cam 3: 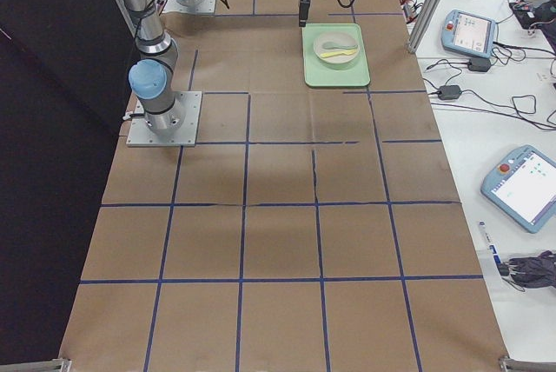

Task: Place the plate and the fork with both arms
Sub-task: 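Retract the left gripper while moving the right gripper over the plate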

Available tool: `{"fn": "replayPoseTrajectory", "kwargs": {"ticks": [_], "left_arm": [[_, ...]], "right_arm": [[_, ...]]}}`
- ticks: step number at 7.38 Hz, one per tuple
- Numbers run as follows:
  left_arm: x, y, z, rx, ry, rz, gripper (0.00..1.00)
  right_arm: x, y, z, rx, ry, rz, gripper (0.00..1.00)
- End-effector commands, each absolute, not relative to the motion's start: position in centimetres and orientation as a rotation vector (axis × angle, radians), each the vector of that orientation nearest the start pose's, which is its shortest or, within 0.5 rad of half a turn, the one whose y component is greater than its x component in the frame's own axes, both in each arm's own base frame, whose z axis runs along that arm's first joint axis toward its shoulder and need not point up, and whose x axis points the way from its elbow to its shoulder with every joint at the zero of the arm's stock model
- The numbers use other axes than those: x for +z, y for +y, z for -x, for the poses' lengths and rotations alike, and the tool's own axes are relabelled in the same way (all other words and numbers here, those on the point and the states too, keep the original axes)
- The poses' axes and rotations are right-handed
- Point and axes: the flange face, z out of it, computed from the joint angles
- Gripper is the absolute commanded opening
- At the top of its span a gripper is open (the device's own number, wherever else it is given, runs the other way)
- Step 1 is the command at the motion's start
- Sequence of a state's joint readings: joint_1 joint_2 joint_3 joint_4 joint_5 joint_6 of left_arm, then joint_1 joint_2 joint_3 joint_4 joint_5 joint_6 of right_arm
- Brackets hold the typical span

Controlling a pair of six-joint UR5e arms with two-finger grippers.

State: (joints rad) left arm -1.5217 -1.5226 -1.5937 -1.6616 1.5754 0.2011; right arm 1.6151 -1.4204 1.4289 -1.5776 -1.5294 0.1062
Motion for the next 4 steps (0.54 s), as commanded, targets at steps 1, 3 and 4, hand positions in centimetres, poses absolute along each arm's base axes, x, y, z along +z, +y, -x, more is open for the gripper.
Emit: {"fn": "replayPoseTrajectory", "kwargs": {"ticks": [1, 3, 4], "left_arm": [[49.0, -47.2, 11.0, 0.101, 3.134, -0.239, 1.00], [49.1, -47.1, 11.0, 0.099, 3.134, -0.239, 1.00], [49.1, -47.1, 11.0, 0.101, 3.134, -0.239, 1.00]], "right_arm": [[42.9, -61.9, -21.2, 0.056, 3.104, -0.072, 1.00], [36.8, -66.1, -26.2, 0.043, 3.107, -0.079, 1.00], [33.5, -67.5, -27.7, 0.019, 3.108, -0.055, 1.00]]}}
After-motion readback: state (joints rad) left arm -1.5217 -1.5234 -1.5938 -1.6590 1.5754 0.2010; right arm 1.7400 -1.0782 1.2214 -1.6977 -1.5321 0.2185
